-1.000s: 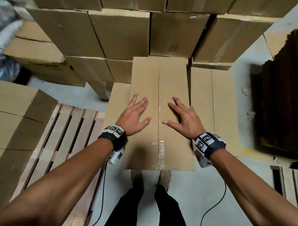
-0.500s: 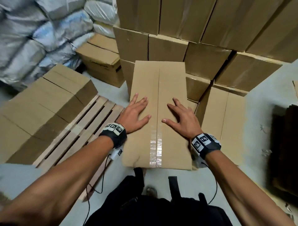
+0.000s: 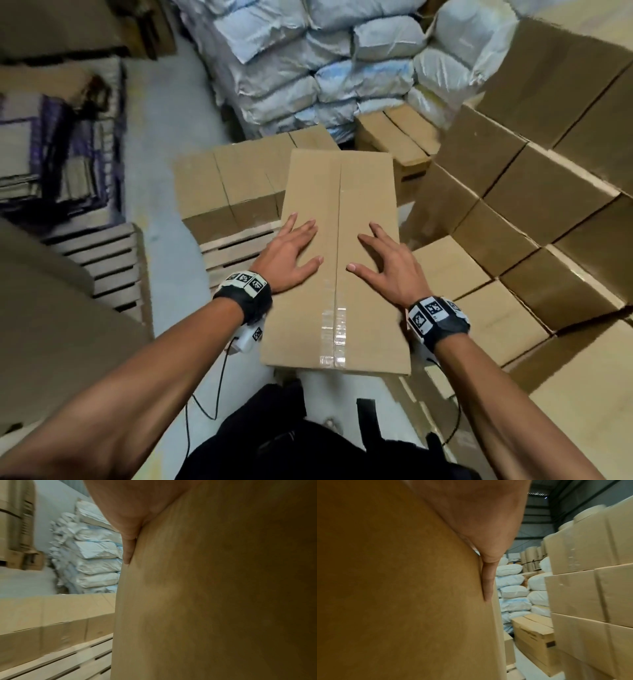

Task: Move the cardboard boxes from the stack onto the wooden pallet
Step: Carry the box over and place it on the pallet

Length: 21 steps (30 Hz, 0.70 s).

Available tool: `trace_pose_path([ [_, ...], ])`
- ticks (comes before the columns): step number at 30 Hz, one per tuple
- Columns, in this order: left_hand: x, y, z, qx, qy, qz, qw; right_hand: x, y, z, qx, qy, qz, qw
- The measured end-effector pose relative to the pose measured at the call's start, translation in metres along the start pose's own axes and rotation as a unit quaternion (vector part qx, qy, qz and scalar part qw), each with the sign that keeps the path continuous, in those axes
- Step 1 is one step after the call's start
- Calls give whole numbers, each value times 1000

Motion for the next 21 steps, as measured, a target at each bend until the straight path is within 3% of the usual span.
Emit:
trace_pose_path([
  [10,-75,-90,155,13,-150,-70,986,125,101,139,39,-136,77,987],
  [21,-83,-110,338,-14,-228,-70,971,259,242,217,25,-173,167,970],
])
Point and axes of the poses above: each hand's wrist, its own x-axis towards the middle knuckle, its own y-axis out of the palm, z = x × y, the point moved 9 cm from there along x, towards the middle knuckle, and after that the axes turned 5 degrees about -x, right-handed, at the moved point
